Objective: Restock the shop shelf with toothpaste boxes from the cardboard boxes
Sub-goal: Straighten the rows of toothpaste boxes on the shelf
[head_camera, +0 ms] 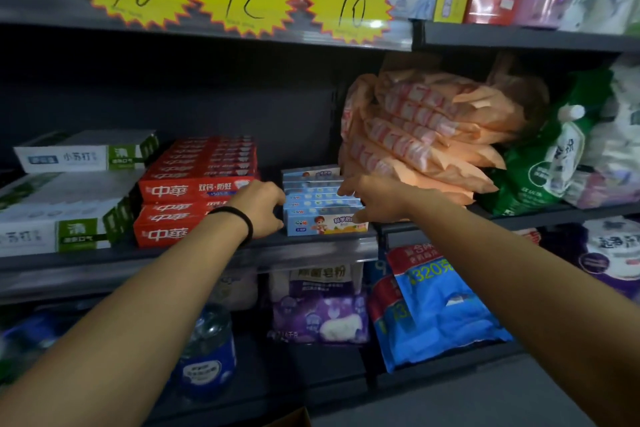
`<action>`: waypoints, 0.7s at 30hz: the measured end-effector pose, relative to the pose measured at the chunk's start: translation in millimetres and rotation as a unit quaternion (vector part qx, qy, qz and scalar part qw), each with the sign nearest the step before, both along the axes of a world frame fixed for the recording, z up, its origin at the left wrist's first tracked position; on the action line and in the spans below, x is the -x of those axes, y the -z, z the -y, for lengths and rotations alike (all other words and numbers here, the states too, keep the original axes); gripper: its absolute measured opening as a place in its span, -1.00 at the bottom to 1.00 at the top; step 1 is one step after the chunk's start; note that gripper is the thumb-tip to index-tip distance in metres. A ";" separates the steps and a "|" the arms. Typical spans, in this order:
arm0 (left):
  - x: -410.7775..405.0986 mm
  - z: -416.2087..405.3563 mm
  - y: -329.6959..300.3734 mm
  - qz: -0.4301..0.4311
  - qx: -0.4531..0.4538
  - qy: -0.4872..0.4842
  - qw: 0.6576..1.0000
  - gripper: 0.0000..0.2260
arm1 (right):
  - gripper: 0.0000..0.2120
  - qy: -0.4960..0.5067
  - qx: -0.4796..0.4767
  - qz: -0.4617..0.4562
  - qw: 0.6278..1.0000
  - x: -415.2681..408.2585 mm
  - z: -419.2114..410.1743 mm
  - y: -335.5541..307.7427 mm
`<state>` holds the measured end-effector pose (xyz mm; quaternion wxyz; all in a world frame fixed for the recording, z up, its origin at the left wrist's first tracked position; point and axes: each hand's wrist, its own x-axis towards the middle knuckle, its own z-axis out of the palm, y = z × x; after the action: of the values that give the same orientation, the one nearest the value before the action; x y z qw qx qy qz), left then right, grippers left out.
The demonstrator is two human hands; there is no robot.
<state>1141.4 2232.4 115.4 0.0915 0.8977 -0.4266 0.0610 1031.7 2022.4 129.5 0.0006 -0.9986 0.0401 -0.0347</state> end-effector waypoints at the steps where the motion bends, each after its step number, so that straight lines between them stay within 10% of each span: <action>1: 0.1 4.2 1.5 -0.001 -0.004 0.001 1.000 -0.72 | -0.44 0.003 -0.001 -0.001 1.000 -1.3 5.0 2.7; 21: -23.1 45.7 15.0 0.005 -0.033 -0.006 0.999 -0.73 | -0.57 -0.026 0.060 -0.008 0.998 -32.7 39.2 28.5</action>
<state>1164.4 2186.7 100.4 0.0588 0.9023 -0.4239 0.0522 1064.4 1983.2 101.0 -0.0585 -0.9978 0.0122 -0.0295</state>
